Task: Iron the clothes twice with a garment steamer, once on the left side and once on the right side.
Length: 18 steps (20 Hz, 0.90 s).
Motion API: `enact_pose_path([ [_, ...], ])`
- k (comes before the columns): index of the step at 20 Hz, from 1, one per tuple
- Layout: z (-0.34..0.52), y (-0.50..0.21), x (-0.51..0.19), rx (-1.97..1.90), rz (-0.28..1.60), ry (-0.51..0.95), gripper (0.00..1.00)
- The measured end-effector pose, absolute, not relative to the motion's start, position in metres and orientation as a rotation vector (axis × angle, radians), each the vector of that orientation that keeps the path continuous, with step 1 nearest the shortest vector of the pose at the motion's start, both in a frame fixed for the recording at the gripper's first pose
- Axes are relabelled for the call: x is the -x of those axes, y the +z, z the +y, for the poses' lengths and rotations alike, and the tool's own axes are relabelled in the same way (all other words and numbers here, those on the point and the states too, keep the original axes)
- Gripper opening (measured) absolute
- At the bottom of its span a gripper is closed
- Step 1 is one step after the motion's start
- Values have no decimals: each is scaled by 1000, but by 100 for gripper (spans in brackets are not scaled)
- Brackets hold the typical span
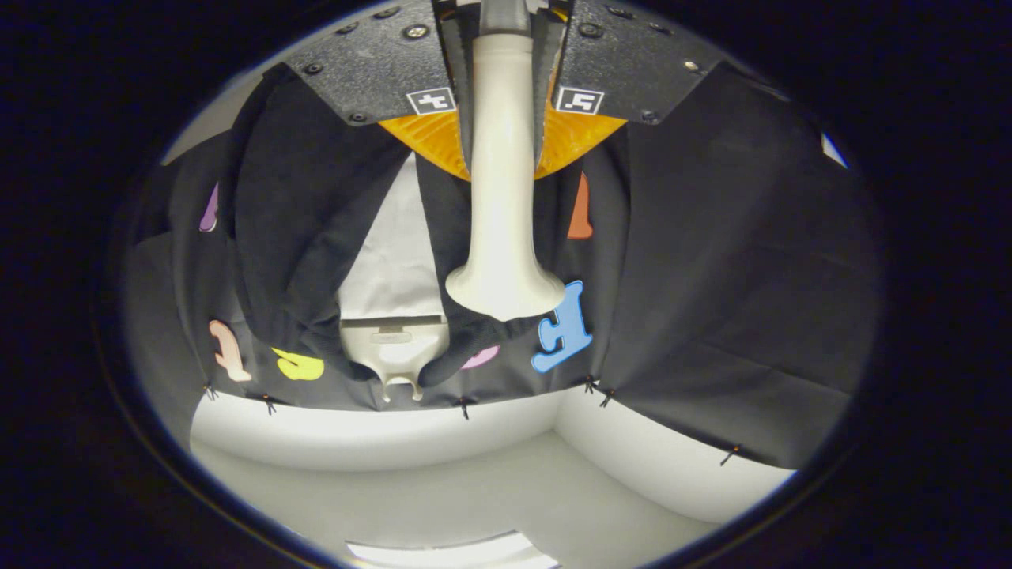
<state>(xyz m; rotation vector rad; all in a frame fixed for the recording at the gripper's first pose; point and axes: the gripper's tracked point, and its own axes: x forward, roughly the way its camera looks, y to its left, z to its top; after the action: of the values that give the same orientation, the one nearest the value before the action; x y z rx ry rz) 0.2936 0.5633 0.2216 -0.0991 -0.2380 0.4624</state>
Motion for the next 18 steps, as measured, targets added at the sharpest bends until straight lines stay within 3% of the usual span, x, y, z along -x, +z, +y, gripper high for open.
enact_pose_path([
  [18,509,161,-271,73,-104,399,33],
])
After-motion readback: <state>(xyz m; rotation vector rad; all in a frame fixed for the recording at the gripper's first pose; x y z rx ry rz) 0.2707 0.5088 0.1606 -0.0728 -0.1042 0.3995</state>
